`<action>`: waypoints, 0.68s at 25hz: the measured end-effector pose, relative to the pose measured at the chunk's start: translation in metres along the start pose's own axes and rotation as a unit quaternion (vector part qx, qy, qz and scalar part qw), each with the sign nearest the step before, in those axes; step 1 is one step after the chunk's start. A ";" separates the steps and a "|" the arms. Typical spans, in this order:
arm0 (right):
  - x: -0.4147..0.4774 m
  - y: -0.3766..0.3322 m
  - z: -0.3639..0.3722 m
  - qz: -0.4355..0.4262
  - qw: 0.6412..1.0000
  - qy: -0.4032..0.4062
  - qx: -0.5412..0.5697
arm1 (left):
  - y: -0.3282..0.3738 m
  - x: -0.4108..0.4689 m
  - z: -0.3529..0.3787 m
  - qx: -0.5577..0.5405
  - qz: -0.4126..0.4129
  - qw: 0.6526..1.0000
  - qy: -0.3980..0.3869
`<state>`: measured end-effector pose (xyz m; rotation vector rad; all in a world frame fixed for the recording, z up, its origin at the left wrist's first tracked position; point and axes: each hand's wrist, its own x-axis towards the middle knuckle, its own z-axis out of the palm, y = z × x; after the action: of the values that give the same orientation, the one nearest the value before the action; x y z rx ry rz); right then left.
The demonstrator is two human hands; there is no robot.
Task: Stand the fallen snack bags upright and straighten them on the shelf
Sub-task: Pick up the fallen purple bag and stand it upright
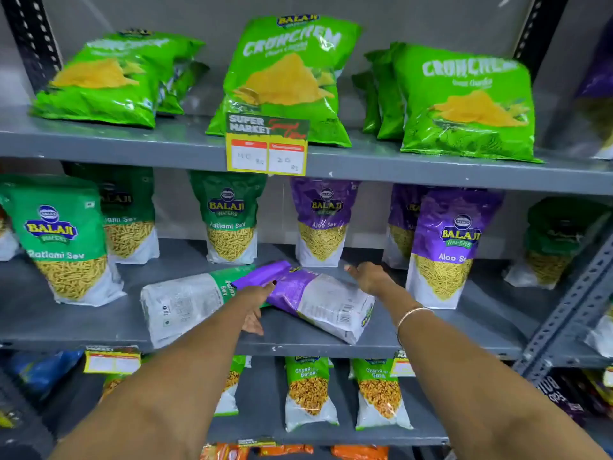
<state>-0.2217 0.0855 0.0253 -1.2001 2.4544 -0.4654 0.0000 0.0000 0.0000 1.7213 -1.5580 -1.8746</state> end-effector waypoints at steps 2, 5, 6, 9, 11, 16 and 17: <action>0.019 0.017 -0.001 0.001 0.996 -0.050 0.068 | 0.008 0.011 0.022 -0.093 -0.047 0.994 -0.032; 0.043 0.032 0.006 0.013 0.969 -0.150 0.194 | 0.015 0.031 0.042 -0.198 -0.031 0.980 -0.001; 0.049 0.037 0.005 0.025 0.960 -0.176 0.215 | 0.018 0.035 0.049 -0.232 -0.019 0.972 0.011; 0.063 0.044 0.001 0.018 0.953 -0.237 0.186 | 0.017 0.040 0.054 -0.289 -0.003 0.957 0.035; 0.066 0.044 -0.001 0.019 0.954 -0.260 0.150 | 0.016 0.040 0.052 -0.304 -0.005 0.952 0.039; 0.058 0.041 -0.011 0.030 0.941 -0.302 0.147 | 0.041 0.031 0.040 -0.266 0.041 0.963 0.028; 0.054 0.039 -0.013 0.024 0.940 -0.303 0.152 | 0.049 0.030 0.036 -0.245 0.054 0.968 0.028</action>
<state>-0.2849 0.0664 0.0099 -0.9680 1.8049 -0.3703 -0.0633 -0.0229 0.0100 1.4218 -1.0235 -1.9269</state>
